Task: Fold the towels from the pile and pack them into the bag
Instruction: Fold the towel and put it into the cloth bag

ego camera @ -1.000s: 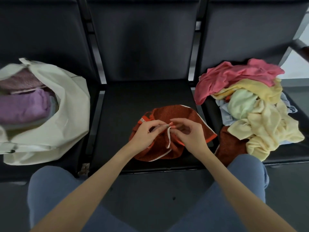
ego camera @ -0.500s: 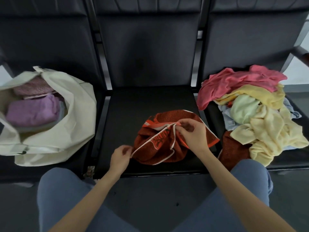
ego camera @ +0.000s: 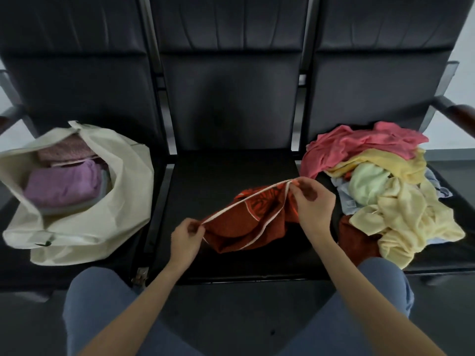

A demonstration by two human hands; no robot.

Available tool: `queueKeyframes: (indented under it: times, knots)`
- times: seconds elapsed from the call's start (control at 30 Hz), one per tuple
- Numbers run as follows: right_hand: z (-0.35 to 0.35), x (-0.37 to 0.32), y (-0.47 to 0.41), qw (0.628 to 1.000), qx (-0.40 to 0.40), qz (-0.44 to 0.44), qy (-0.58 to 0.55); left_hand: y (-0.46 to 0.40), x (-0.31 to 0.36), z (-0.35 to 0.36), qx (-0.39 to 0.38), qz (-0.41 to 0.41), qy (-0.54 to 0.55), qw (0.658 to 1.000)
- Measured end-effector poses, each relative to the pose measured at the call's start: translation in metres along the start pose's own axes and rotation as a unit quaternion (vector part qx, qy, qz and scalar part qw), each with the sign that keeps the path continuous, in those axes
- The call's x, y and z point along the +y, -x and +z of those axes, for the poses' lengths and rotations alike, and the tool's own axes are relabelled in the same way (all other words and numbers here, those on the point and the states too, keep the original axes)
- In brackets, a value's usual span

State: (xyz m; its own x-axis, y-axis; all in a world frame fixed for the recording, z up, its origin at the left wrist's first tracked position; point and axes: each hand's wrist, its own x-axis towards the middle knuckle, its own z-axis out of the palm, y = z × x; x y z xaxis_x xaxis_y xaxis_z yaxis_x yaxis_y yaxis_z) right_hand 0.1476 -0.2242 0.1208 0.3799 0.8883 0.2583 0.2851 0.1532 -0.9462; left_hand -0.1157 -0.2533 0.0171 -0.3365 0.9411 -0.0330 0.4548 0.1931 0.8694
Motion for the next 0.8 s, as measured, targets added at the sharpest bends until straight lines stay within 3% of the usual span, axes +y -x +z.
queueKeyframes:
  times: [0.07,0.2,0.3,0.4,0.47,0.63,0.8]
  knots:
    - [-0.003,-0.006,-0.006,0.999,0.036,-0.002,-0.013,-0.009,0.015,-0.01,0.008,-0.007,0.046,0.999]
    - [-0.007,-0.022,-0.018,0.996,0.08,-0.019,-0.036,-0.013,0.036,-0.027,-0.079,-0.007,0.04,0.996]
    - [-0.015,-0.033,-0.024,0.993,0.103,-0.036,-0.044,-0.004,0.039,-0.034,-0.106,-0.06,0.069,0.99]
    - [-0.026,-0.035,-0.028,0.99,0.128,-0.037,-0.049,0.006,0.044,-0.047,-0.124,-0.146,0.166,0.967]
    - [-0.034,-0.033,-0.032,0.99,0.134,-0.03,-0.044,0.01,0.056,-0.058,-0.13,-0.161,0.213,0.955]
    - [-0.045,-0.034,-0.038,0.99,0.135,-0.025,-0.012,-0.009,0.098,-0.093,-0.086,-0.095,0.222,0.967]
    - [-0.044,-0.048,-0.04,0.988,0.125,-0.036,-0.079,-0.03,0.147,-0.12,-0.013,0.027,0.121,0.992]
